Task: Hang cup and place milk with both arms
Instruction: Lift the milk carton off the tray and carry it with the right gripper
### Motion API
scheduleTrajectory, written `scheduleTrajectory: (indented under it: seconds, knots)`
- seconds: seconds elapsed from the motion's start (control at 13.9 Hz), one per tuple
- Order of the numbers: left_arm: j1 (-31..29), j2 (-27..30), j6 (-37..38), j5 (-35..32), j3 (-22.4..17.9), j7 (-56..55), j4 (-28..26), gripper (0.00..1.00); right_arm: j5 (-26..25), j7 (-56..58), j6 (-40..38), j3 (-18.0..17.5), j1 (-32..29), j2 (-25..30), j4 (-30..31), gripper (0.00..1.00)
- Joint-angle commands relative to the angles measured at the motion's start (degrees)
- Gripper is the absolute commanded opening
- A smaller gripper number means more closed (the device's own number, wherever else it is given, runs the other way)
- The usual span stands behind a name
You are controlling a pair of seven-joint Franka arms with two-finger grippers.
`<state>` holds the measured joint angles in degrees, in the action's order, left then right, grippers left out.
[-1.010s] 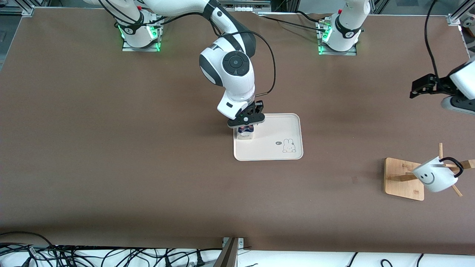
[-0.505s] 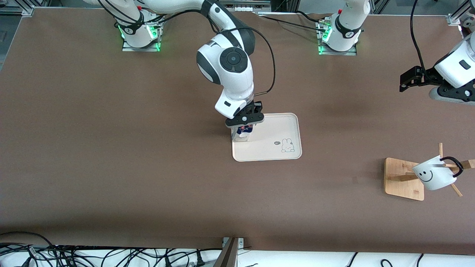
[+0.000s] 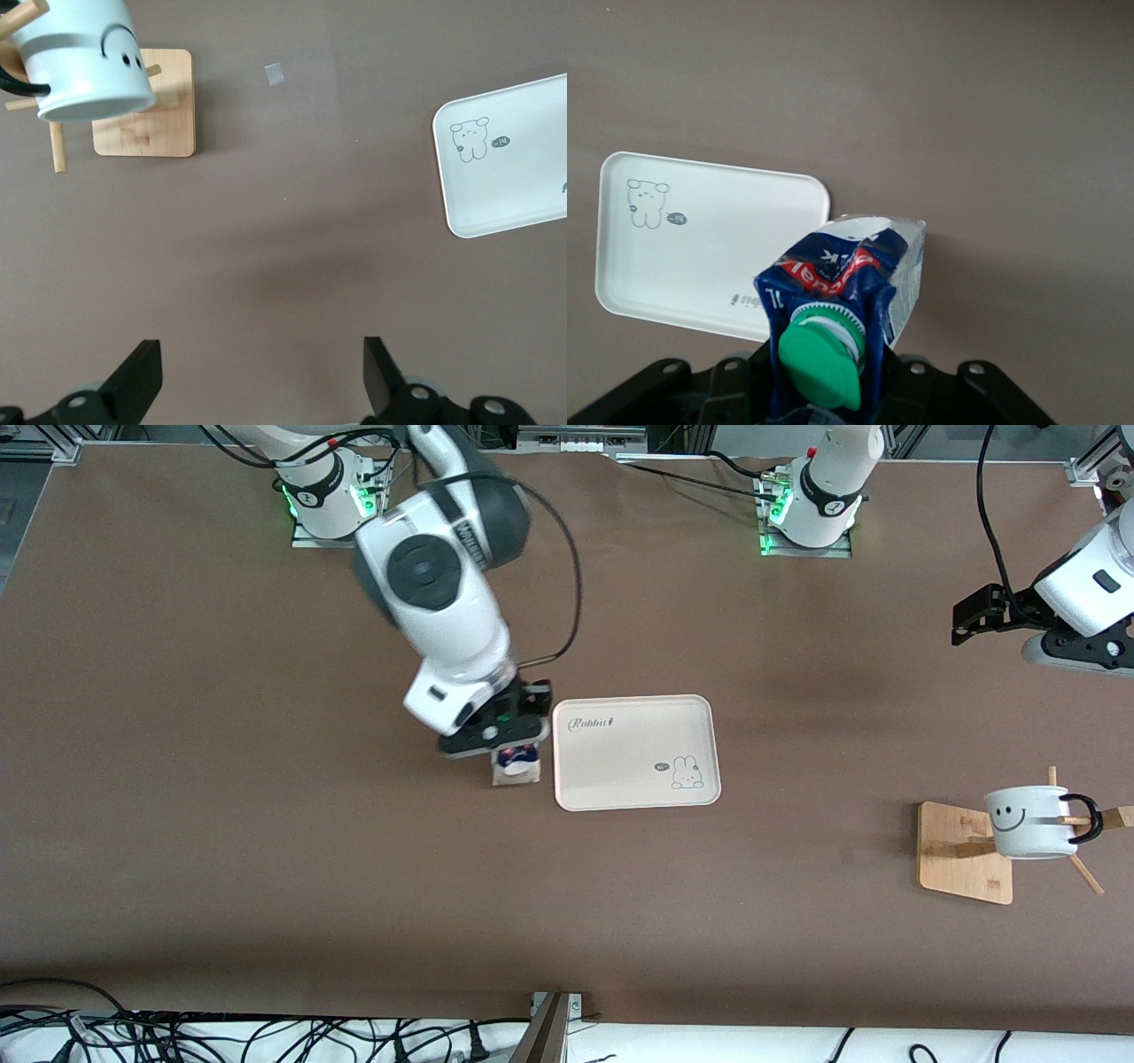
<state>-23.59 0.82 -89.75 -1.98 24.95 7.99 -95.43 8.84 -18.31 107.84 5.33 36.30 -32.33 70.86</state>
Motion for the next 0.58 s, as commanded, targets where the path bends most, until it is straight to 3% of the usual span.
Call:
scheduleTrajectory:
  seconds: [0.0,0.14,0.22,0.36,0.51]
  knots:
    - [9.66,0.85,-0.52,0.84,-8.73,-0.34,-0.90,1.00,3.89,11.15,-0.87,-0.94,-7.62,2.79,5.06,0.27]
    - [19.23,0.06,-0.61,1.01,-19.54,0.45,-0.55,1.00,3.99,18.89,-0.62,-0.59,-12.11,4.72,9.80,0.27]
    - [23.37,-0.12,-0.52,0.93,-22.81,-0.25,-0.12,1.00,4.08,20.84,-0.09,0.72,-13.35,5.34,11.83,0.27]
    - [29.11,-1.25,-0.61,1.10,-28.87,-0.43,0.50,1.00,4.25,24.35,-0.08,4.93,-14.24,5.87,14.82,0.28]
    - [29.75,-2.58,-0.61,1.10,-30.40,-0.25,1.91,1.00,8.79,30.50,1.05,8.63,-15.55,7.18,20.25,0.31]
